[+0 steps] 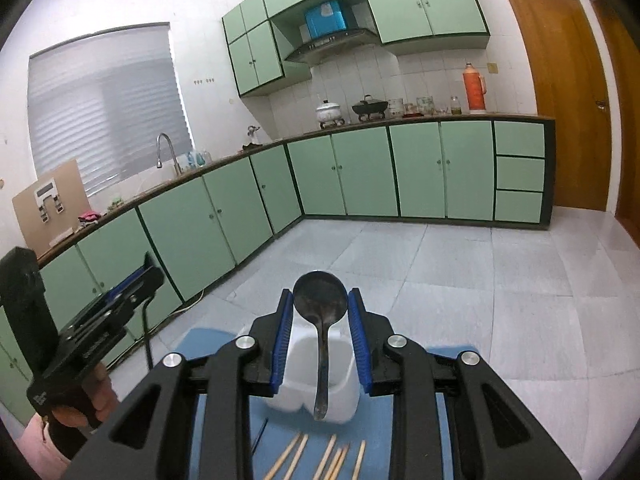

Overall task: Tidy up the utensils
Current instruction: 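Carry both spoons to the white holder and drop them in, then move the right gripper back over the red-tipped bamboo chopstick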

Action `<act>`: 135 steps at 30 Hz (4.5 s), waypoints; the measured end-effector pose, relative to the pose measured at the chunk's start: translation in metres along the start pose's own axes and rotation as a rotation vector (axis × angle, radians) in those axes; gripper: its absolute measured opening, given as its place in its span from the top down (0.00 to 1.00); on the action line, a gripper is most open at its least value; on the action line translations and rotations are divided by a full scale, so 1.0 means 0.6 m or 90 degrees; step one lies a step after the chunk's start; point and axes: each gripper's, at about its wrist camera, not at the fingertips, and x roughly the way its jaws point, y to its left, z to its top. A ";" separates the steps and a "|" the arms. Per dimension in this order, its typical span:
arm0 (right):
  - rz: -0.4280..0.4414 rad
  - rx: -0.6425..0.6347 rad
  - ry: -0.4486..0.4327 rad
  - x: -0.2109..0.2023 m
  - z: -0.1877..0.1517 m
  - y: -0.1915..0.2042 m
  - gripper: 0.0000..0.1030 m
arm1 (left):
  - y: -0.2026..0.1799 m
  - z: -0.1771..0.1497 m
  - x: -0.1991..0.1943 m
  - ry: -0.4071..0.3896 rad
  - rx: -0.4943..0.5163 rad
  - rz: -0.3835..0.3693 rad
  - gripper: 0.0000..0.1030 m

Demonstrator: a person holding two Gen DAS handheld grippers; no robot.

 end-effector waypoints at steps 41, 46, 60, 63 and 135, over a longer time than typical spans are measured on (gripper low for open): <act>-0.044 0.025 0.037 0.073 -0.117 -0.032 0.28 | 0.044 -0.103 0.004 0.075 0.013 0.014 0.13; -0.074 0.036 0.024 0.004 -0.166 -0.030 0.19 | 0.054 -0.133 -0.069 0.116 -0.011 0.042 0.08; -0.119 0.053 0.122 -0.115 -0.360 0.012 0.17 | 0.048 -0.255 -0.206 0.247 -0.001 0.099 0.08; -0.126 0.046 0.143 -0.133 -0.395 0.024 0.18 | 0.046 -0.276 -0.227 0.273 0.003 0.103 0.08; -0.130 0.058 0.222 -0.144 -0.502 0.038 0.94 | -0.005 -0.397 -0.266 0.410 0.015 0.123 0.50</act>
